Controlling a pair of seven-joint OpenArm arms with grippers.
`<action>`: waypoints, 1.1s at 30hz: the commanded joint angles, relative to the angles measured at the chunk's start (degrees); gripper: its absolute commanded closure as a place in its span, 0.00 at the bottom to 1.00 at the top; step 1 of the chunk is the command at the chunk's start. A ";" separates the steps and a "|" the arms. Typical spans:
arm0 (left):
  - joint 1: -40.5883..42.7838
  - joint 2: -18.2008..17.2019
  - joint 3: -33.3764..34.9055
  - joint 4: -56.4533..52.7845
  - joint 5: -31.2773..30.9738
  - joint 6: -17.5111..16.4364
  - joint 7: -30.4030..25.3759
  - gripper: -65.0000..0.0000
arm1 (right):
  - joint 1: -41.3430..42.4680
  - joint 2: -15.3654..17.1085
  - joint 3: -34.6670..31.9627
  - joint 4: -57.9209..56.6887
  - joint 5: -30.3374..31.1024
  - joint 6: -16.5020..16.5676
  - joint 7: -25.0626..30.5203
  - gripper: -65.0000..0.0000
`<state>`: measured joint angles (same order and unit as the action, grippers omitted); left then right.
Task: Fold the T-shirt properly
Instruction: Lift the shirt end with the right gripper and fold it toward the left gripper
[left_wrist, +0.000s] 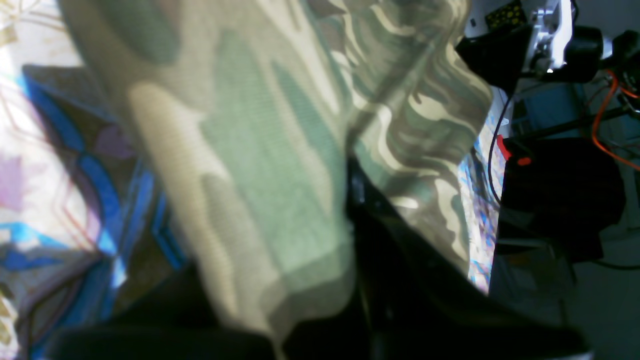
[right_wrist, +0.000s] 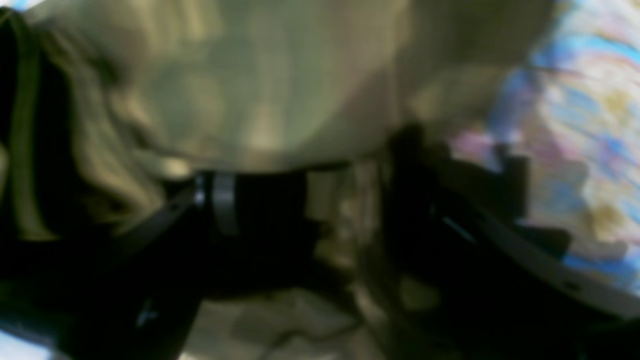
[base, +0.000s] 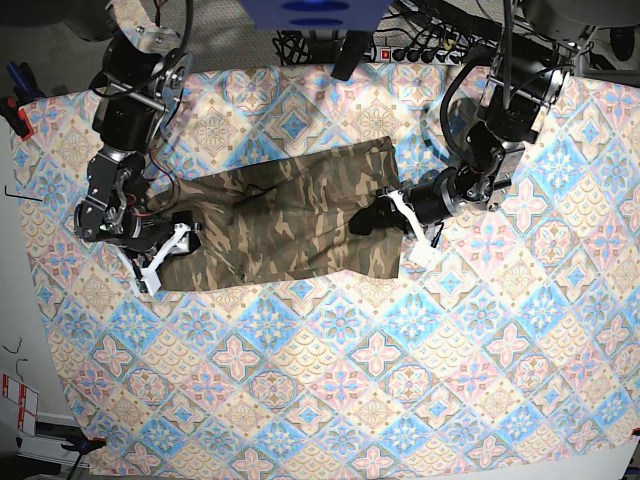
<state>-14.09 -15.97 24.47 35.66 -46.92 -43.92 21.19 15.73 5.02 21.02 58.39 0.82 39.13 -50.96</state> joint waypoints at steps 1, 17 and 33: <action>2.79 -1.48 0.45 -1.86 3.62 3.92 6.63 1.00 | 0.32 -0.14 -1.10 1.17 1.51 0.87 -1.39 0.41; 2.79 0.54 10.56 -1.86 3.53 3.92 6.63 1.00 | -1.09 0.48 -3.04 6.97 4.24 0.87 -2.54 0.97; -3.54 11.79 10.74 -2.30 3.62 3.92 6.63 1.00 | -1.00 2.76 -1.37 24.82 4.32 0.87 -11.06 0.98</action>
<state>-19.33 -8.16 33.43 34.24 -45.04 -38.76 20.56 13.06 6.72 19.35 81.87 5.48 40.47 -63.00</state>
